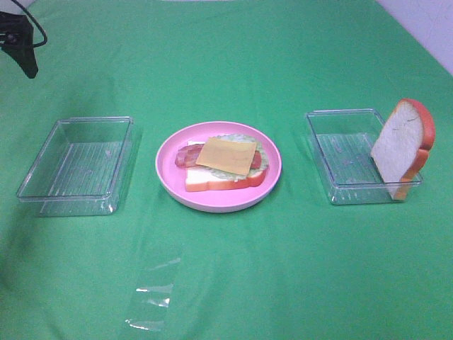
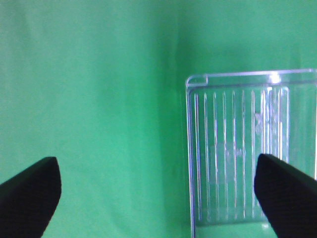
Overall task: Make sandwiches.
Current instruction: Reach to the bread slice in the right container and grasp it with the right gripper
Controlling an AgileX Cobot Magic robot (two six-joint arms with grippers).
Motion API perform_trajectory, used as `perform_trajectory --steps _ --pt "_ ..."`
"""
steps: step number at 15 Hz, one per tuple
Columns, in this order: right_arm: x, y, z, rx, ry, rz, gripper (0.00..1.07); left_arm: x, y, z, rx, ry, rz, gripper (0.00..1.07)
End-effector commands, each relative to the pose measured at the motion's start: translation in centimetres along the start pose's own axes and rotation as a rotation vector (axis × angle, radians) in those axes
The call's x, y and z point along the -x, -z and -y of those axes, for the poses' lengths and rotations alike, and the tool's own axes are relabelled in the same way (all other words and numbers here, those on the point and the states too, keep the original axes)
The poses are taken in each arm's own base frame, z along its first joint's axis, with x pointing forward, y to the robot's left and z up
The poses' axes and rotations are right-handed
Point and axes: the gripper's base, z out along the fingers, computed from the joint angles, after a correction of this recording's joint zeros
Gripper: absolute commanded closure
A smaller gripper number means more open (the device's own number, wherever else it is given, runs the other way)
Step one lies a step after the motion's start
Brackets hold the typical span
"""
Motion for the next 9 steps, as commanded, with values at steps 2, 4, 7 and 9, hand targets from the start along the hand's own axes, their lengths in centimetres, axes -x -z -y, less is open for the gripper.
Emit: perform_trajectory --steps 2,4,7,9 --pt "-0.3 0.2 0.0 0.002 0.008 0.036 0.18 -6.6 2.5 0.7 -0.028 -0.004 -0.205 0.09" --pt "-0.3 0.2 0.0 0.002 0.008 0.036 0.18 -10.1 3.5 0.9 -0.03 -0.012 -0.254 0.09" --pt "-0.3 0.2 0.0 0.002 0.008 0.036 0.18 -17.3 7.4 1.4 -0.026 -0.025 -0.188 0.09" --pt "-0.3 0.2 0.0 0.002 0.008 0.036 0.18 -21.3 9.1 1.6 -0.02 -0.027 -0.115 0.09"
